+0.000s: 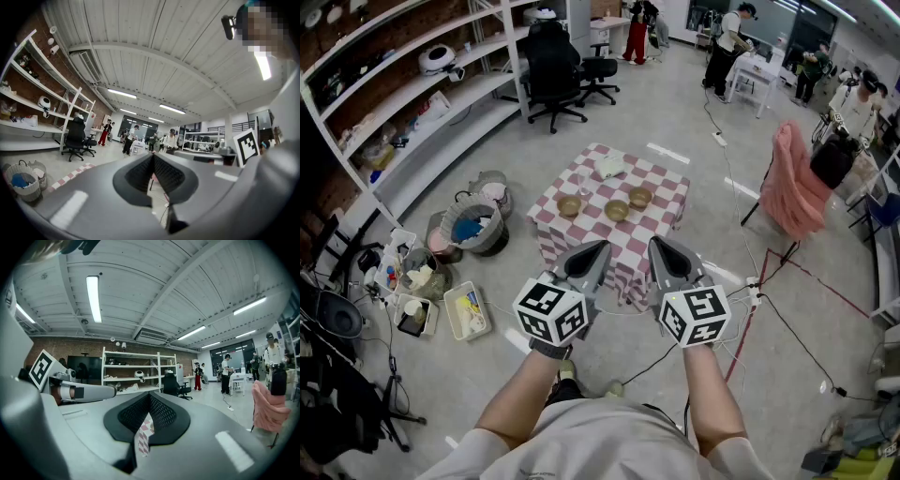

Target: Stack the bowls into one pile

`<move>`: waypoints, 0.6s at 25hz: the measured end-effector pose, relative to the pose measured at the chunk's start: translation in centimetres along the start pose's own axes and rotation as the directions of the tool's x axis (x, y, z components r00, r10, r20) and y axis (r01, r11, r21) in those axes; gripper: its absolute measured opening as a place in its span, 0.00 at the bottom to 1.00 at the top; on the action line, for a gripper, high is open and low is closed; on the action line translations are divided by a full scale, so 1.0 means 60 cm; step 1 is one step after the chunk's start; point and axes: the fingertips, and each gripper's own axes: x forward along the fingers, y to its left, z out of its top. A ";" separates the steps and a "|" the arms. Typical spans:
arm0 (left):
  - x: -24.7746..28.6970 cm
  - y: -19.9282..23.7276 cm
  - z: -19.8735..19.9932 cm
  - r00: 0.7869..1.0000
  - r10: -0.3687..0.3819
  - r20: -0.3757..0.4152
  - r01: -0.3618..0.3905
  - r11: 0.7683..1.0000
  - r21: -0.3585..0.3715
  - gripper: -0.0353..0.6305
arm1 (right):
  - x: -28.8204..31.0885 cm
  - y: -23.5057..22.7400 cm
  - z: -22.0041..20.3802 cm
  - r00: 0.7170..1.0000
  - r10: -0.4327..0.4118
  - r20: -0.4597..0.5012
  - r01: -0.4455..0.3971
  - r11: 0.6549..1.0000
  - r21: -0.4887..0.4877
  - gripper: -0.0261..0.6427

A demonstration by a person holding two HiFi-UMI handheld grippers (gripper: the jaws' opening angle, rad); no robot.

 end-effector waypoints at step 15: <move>-0.004 -0.008 -0.008 1.000 -0.004 -0.005 0.004 1.000 -0.002 0.06 | -0.004 0.013 -0.003 1.000 0.016 0.002 -0.016 1.000 0.007 0.05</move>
